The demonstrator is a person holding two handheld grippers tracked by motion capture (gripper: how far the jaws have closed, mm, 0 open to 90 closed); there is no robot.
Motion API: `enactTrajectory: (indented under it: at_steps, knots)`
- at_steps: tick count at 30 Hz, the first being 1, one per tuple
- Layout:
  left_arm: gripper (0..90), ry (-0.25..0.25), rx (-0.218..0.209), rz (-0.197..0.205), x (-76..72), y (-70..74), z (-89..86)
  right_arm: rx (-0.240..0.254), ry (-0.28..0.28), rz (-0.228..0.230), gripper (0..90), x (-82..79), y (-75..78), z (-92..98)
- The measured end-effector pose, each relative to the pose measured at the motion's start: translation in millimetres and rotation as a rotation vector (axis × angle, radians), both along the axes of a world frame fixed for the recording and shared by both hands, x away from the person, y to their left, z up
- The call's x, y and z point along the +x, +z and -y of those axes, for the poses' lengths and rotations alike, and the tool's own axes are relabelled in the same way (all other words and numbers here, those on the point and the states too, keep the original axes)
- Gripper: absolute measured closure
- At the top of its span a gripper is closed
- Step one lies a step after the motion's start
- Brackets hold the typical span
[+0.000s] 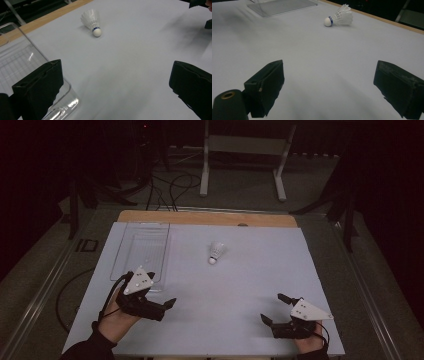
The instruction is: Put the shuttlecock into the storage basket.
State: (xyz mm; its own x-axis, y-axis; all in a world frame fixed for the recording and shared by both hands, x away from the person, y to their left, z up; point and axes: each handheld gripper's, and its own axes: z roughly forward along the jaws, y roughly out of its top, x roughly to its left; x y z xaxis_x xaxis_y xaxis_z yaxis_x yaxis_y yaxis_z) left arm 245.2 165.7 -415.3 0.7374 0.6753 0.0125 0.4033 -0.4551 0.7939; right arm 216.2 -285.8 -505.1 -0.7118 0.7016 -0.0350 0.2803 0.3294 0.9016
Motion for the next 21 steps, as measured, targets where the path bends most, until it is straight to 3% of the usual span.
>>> enactTrajectory:
  at_steps: [3,21]
  knots:
    - [0.0,-0.002,-0.004,-0.013,2.7,1.8,5.0,0.001,0.002,0.002,9.7,-0.2,0.2,-0.1]
    - [0.0,-0.007,0.066,-0.079,18.4,5.3,45.2,0.004,0.003,0.001,9.7,-0.3,0.3,0.1]
